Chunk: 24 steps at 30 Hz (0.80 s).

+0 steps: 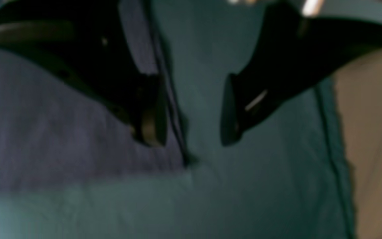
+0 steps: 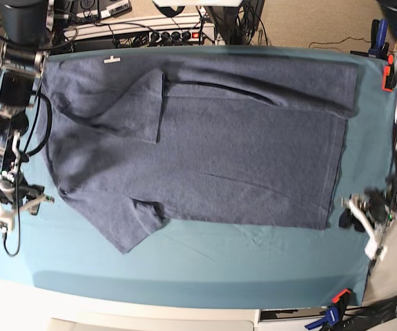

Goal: Fold the T-shirt properly
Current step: 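Release and move both grippers along the shirt sides to the hem corners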

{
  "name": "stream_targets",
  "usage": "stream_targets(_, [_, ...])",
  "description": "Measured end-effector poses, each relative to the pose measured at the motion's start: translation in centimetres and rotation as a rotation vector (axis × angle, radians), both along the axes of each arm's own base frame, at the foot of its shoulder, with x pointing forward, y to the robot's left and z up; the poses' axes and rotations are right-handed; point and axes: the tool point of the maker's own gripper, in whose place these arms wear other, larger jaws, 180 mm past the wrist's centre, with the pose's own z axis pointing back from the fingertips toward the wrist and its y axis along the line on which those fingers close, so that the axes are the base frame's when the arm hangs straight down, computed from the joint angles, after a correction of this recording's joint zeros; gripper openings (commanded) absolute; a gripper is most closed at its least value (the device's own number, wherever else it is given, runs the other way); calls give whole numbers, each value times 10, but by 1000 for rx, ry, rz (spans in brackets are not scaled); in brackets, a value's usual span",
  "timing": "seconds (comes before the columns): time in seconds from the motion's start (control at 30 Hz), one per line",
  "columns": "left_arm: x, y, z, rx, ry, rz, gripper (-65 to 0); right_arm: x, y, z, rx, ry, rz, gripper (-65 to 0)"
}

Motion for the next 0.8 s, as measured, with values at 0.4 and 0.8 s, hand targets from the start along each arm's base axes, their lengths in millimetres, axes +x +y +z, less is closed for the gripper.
stream_targets(0.4, [28, -3, -42, -221, 194, 208, -361, 26, 67, -27, -100, 89, 173, -375])
stream_targets(0.8, [6, 1, -73, -188, 259, 230, -361, 35, 111, -45, -301, 134, 274, -375])
